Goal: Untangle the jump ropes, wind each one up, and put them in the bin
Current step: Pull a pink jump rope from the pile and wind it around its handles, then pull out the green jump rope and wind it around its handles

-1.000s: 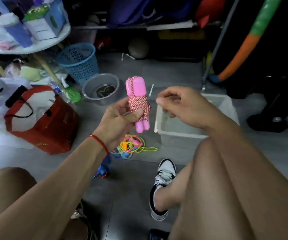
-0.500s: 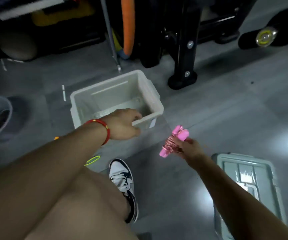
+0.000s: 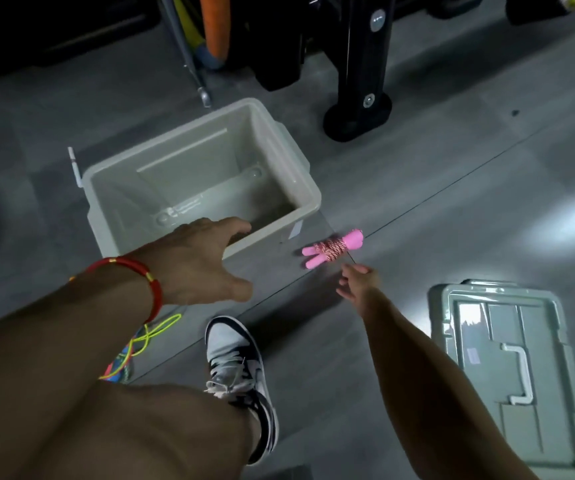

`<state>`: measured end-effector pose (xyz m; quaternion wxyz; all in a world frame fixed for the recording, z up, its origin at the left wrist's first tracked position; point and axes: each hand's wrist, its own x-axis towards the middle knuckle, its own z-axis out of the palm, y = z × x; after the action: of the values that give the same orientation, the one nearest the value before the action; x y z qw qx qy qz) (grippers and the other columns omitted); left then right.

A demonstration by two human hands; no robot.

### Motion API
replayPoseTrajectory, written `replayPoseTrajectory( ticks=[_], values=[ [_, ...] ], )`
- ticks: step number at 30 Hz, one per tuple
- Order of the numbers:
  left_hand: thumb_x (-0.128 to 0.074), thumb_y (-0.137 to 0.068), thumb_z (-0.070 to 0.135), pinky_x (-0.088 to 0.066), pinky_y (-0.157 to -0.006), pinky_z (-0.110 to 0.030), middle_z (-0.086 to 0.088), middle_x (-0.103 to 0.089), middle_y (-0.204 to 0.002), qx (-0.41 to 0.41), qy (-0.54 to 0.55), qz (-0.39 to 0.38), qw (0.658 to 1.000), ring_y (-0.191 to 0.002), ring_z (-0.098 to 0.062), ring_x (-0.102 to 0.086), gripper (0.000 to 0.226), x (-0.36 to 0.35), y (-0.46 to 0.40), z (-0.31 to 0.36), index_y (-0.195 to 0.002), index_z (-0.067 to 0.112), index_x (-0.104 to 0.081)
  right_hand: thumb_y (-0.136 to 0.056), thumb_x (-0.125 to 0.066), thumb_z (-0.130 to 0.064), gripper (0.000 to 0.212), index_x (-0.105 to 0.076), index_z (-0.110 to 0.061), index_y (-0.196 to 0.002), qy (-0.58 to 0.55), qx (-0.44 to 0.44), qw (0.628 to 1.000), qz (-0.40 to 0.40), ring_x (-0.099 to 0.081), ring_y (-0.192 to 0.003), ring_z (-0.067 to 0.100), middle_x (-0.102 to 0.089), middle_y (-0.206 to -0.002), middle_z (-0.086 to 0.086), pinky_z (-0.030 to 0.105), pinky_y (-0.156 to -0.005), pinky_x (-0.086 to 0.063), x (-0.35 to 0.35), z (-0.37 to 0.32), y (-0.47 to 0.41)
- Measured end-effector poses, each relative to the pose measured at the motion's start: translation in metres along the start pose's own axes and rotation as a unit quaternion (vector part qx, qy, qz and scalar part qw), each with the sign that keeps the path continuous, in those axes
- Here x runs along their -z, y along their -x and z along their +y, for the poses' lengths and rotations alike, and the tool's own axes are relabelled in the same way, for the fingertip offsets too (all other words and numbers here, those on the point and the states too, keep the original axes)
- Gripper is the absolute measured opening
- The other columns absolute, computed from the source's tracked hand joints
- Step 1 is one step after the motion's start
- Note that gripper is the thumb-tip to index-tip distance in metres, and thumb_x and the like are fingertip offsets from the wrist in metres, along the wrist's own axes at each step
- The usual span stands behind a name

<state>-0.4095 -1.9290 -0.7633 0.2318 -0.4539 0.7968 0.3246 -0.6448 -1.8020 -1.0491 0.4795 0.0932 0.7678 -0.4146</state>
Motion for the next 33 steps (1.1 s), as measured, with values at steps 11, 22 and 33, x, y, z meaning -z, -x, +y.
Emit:
replayPoseTrajectory(
  ticks=[11, 22, 33],
  values=[
    [-0.077, -0.081, 0.03, -0.048, -0.094, -0.027, 0.003, -0.063, -0.118, 0.04, 0.234, 0.172, 0.956, -0.101, -0.012, -0.061, 0.035, 0.027, 0.039, 0.001, -0.114, 0.034, -0.065, -0.096, -0.065, -0.019, 0.022, -0.065, -0.017, -0.118, 0.188, 0.298, 0.919, -0.179, -0.068, -0.091, 0.012, -0.071, -0.103, 0.0, 0.032, -0.081, -0.059, -0.009, -0.027, 0.152],
    [-0.061, -0.046, 0.057, -0.053, -0.096, -0.032, 0.001, -0.07, -0.109, 0.055, 0.341, 0.376, 0.86, -0.097, -0.011, -0.066, 0.056, -0.028, 0.229, -0.13, -0.1, 0.045, -0.063, -0.092, -0.071, -0.017, 0.009, -0.072, -0.018, -0.1, 0.393, 0.504, 0.659, -0.396, -0.067, -0.079, 0.011, -0.072, -0.086, -0.002, 0.032, -0.073, -0.055, -0.122, -0.137, 0.376],
    [-0.057, -0.063, 0.051, -0.049, -0.095, -0.037, -0.014, -0.071, -0.114, 0.328, 0.274, 0.28, 0.86, -0.111, -0.032, -0.064, 0.07, -0.176, 0.334, -0.291, -0.12, 0.012, -0.068, -0.092, -0.059, -0.022, 0.018, -0.073, -0.017, -0.103, 0.753, 0.499, 0.24, -0.356, -0.065, -0.106, 0.027, -0.072, -0.105, 0.008, 0.03, -0.085, -0.05, -0.317, 0.057, 0.397]
  ],
)
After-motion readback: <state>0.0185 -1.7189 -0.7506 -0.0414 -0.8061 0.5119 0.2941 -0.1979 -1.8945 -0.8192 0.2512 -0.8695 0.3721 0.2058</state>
